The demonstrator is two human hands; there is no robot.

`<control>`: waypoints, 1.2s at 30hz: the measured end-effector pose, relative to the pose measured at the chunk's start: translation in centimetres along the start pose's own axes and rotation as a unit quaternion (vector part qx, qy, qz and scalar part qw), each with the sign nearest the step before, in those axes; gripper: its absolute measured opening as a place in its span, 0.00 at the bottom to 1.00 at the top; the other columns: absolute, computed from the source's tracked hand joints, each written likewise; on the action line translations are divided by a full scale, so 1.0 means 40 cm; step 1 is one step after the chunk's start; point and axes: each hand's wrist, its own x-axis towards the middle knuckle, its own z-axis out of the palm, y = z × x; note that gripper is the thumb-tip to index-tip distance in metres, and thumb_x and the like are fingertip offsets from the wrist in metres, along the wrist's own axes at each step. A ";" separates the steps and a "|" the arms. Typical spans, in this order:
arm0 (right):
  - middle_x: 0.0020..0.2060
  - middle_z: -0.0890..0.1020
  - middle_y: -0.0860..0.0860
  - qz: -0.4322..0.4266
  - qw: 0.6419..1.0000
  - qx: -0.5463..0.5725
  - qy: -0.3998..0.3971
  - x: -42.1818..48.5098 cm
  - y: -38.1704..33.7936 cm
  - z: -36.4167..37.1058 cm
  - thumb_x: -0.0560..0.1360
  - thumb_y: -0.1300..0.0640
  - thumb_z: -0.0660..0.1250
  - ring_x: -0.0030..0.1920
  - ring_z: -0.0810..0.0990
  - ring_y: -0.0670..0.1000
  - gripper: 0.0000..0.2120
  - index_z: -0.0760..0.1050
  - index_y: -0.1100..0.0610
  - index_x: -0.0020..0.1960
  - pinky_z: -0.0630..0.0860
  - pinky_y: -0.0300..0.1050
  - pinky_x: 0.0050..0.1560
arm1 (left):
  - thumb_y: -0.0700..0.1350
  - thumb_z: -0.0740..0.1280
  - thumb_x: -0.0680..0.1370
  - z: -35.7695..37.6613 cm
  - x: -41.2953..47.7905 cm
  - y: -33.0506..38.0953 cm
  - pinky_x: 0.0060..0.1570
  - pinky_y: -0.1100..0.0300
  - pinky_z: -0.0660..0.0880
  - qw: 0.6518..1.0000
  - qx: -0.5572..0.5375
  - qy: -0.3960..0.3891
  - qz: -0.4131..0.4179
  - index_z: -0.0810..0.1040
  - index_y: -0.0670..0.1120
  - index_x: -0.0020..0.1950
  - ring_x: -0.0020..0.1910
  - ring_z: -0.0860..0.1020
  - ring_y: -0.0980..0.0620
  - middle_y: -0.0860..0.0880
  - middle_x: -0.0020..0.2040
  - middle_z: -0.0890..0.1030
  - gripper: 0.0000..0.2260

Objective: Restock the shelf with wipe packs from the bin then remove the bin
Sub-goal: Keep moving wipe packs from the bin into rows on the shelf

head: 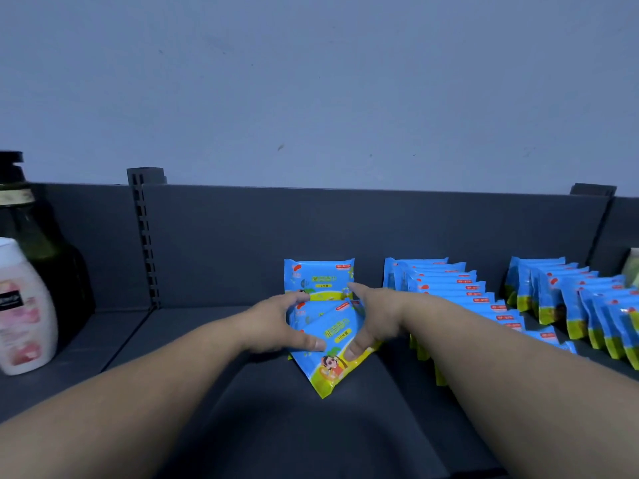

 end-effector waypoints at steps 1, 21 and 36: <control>0.75 0.61 0.49 0.006 1.000 0.014 -0.003 0.009 0.001 0.003 0.61 0.44 0.80 0.73 0.64 0.54 0.62 0.39 0.49 0.79 0.63 0.50 0.72 | 0.55 0.80 0.63 0.000 0.006 -0.005 0.62 0.65 0.69 1.000 -0.012 -0.012 -0.006 0.61 0.55 0.75 0.60 0.74 0.59 0.59 0.65 0.72 0.45; 0.67 0.71 0.45 -0.061 0.974 0.213 0.054 0.020 0.040 0.061 0.59 0.56 0.83 0.63 0.73 0.50 0.64 0.40 0.42 0.78 0.72 0.46 0.66 | 0.52 0.80 0.56 0.023 0.024 -0.010 0.64 0.57 0.72 0.989 -0.046 0.072 0.117 0.63 0.59 0.72 0.64 0.72 0.58 0.59 0.67 0.68 0.47; 0.69 0.69 0.45 -0.018 0.984 0.176 0.002 0.072 0.046 0.048 0.56 0.48 0.83 0.67 0.69 0.51 0.67 0.37 0.42 0.77 0.67 0.48 0.70 | 0.51 0.80 0.63 0.006 0.073 -0.029 0.67 0.58 0.69 0.998 -0.007 -0.013 0.066 0.55 0.57 0.77 0.65 0.71 0.58 0.56 0.69 0.70 0.49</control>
